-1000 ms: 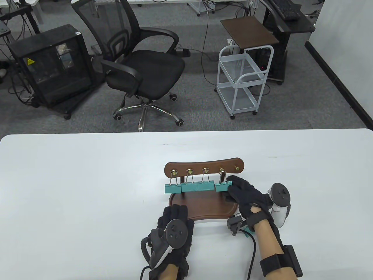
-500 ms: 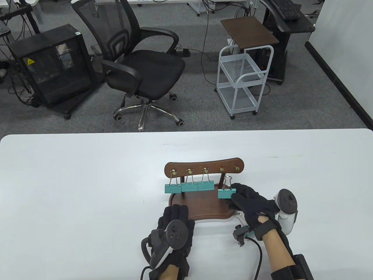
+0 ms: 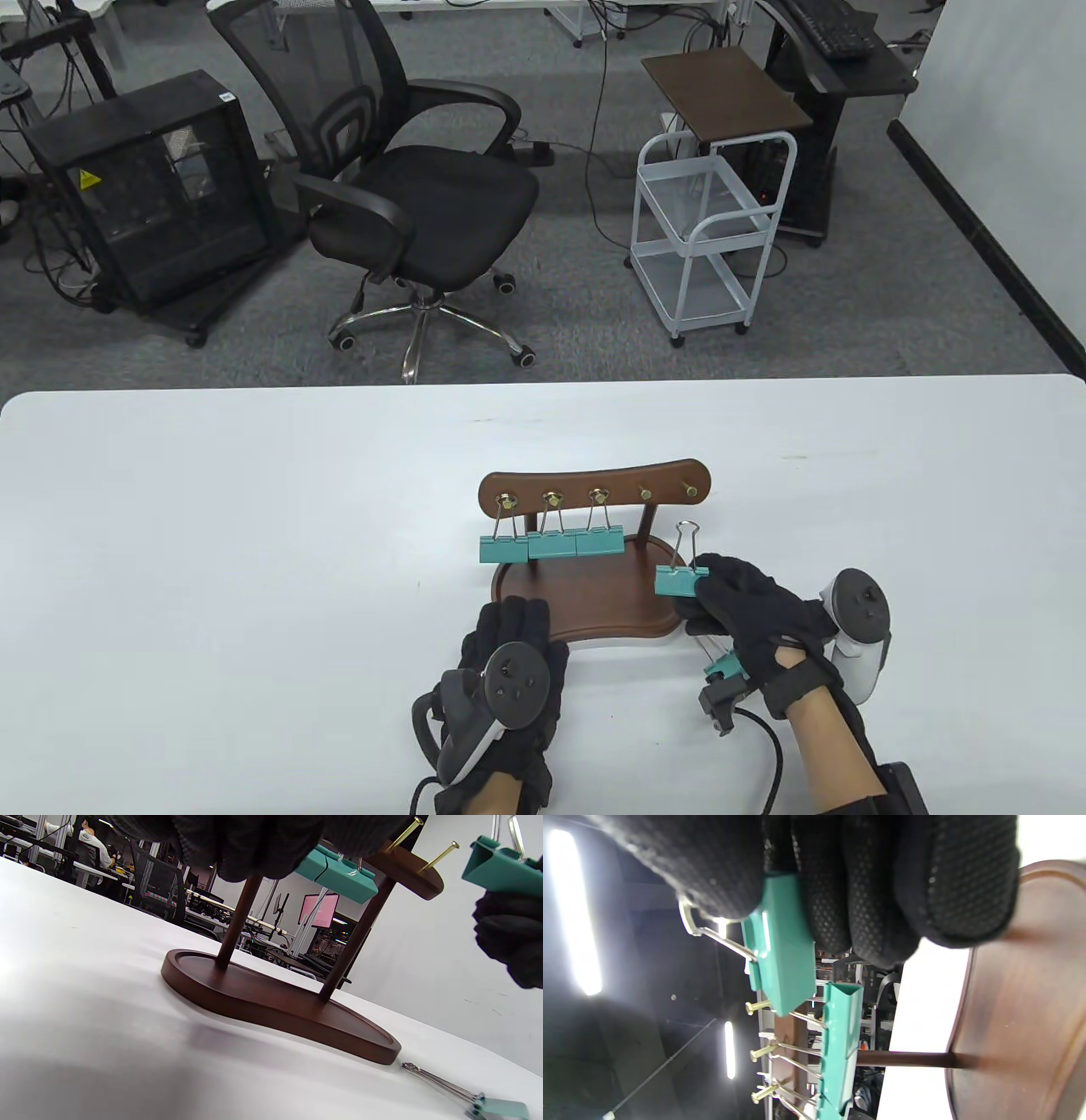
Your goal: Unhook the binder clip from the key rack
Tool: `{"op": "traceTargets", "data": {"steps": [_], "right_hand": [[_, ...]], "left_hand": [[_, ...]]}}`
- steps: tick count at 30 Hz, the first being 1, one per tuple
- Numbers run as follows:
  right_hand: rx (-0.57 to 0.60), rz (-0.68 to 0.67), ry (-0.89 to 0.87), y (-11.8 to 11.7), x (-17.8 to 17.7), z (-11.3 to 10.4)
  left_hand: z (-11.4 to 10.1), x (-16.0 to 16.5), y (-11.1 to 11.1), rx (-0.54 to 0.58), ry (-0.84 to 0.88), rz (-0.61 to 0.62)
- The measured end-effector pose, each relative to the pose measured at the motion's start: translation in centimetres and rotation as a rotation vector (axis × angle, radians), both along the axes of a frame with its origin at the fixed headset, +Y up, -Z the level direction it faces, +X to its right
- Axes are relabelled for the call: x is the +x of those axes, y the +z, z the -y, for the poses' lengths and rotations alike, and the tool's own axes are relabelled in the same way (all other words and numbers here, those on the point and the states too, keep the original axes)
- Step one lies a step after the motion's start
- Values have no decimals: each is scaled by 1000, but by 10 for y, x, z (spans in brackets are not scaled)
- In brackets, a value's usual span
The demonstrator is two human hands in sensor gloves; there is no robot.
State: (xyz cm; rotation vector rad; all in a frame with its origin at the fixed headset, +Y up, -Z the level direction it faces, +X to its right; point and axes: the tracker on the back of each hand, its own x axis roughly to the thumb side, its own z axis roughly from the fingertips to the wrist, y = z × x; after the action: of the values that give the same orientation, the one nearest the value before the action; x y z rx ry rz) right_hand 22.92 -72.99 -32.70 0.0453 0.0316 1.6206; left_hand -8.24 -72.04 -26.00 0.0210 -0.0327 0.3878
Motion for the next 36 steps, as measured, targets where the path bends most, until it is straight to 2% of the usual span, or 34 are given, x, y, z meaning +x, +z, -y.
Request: {"op": "traceTargets", "data": {"steps": [5,11,15,26,36], "right_hand": [[-61,-12,211,2,4,-2],[-172,-45,549,3,0,-2],[-250,-62,684,3,-8,1],[-427,-97,874,6,-23,12],[-433,-99,974,6,-34,17]], "left_hand": [[0,0,1,0,0,-2],[0,-1,1,2,1,-3],[0,-1,1,1,4,-4],[0,-1,1,0,6,-5],[0,-1,1,-3,8,-7]]}}
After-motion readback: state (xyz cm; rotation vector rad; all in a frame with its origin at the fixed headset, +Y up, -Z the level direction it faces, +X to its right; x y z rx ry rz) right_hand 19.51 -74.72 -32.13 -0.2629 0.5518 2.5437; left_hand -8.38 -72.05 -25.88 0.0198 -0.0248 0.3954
